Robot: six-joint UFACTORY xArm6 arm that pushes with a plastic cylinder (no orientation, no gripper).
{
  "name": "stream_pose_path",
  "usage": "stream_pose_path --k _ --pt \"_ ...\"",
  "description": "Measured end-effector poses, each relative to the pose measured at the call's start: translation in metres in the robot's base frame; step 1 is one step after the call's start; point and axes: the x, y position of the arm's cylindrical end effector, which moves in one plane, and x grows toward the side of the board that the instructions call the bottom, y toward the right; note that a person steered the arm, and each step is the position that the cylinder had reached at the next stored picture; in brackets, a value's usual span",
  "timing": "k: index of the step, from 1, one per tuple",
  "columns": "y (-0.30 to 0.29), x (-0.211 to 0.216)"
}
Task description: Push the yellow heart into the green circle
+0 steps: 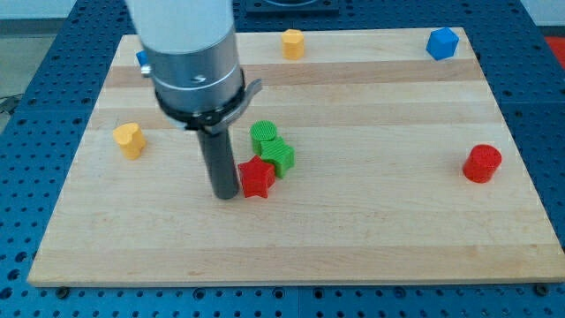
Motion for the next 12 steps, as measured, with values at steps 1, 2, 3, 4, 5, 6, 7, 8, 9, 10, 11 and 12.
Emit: stream_pose_path --k 1,2,3,4,5,6,7,8,9,10,11,12 --pt "-0.068 0.016" --pt "-0.123 0.015" --pt "-0.166 -0.044" --pt "-0.174 -0.065" --pt "-0.171 -0.1" --pt "-0.171 -0.1" --pt "-0.154 -0.1" --pt "-0.135 -0.083" --pt "-0.128 -0.082" --pt "-0.121 -0.082" --pt "-0.122 -0.079" --pt "-0.153 -0.072"
